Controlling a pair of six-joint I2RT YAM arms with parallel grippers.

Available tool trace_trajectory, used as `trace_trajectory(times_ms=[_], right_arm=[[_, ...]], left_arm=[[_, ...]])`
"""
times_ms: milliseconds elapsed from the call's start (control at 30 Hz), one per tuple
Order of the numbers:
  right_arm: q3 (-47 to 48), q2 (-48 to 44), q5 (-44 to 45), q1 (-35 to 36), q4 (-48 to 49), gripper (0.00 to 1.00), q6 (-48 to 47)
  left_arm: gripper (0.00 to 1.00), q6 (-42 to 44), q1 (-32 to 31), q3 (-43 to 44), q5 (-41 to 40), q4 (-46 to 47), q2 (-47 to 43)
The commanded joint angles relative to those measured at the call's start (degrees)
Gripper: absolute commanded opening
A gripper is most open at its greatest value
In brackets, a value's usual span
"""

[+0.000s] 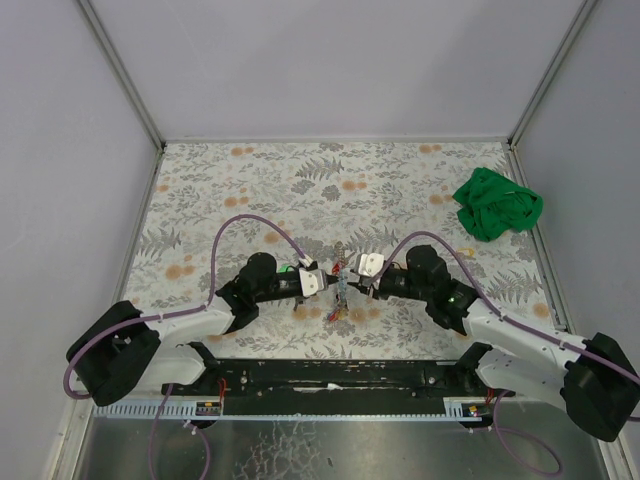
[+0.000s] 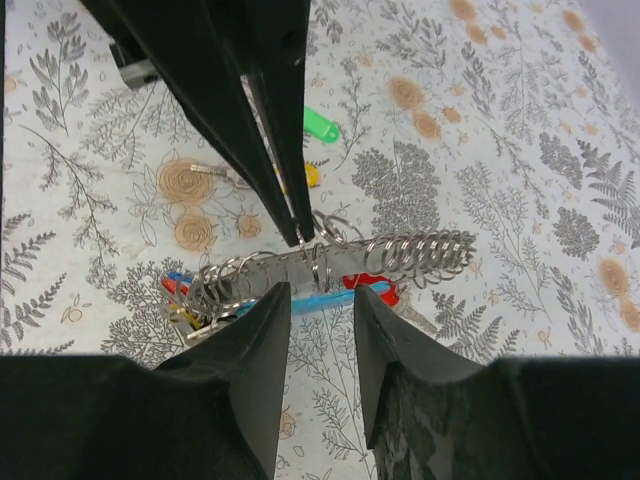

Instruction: Put the keys on the keyring

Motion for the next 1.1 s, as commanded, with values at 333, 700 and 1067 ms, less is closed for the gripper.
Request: trace_trajectory(times_ms=[333, 700, 1067], right_arm=[[-2.4, 6.2, 1.0, 0.3, 14.4, 0.31, -2.5], [2.2, 6.7, 8.5, -1.8, 8.6, 0.19, 12.3], [4.2, 3.8, 3.6, -6.2, -1.0, 0.30, 16.6]], left_arm=[[0.01, 1.7, -0.4, -0.5, 2.2, 1.7, -1.6], [0.01, 2.1, -0.4, -0.3, 1.8, 0.9, -1.7], [0.01, -0.4, -0.4, 0.5, -1.0, 1.1, -0.8]])
